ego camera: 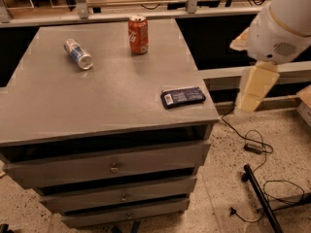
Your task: Move rxbar blueberry near coke can
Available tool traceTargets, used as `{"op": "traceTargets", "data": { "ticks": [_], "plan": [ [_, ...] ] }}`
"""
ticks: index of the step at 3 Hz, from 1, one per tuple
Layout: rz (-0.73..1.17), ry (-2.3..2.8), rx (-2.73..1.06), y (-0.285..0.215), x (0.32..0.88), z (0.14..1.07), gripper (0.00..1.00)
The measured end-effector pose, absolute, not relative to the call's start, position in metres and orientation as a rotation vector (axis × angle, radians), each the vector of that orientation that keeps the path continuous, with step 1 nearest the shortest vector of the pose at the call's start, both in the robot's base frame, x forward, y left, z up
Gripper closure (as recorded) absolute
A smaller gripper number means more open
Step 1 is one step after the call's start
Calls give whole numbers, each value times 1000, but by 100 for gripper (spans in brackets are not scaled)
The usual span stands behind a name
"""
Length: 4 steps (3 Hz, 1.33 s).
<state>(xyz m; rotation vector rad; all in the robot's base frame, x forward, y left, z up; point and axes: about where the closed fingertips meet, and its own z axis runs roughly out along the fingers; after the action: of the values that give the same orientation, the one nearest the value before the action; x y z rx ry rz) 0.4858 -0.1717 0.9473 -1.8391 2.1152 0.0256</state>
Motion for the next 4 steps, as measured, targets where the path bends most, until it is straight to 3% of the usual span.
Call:
{"op": "traceTargets", "data": {
  "ticks": [2, 4],
  "plan": [
    [239, 1943, -2018, -91, 553, 881, 0],
    [267, 1949, -2059, -77, 569, 840, 0]
  ]
}}
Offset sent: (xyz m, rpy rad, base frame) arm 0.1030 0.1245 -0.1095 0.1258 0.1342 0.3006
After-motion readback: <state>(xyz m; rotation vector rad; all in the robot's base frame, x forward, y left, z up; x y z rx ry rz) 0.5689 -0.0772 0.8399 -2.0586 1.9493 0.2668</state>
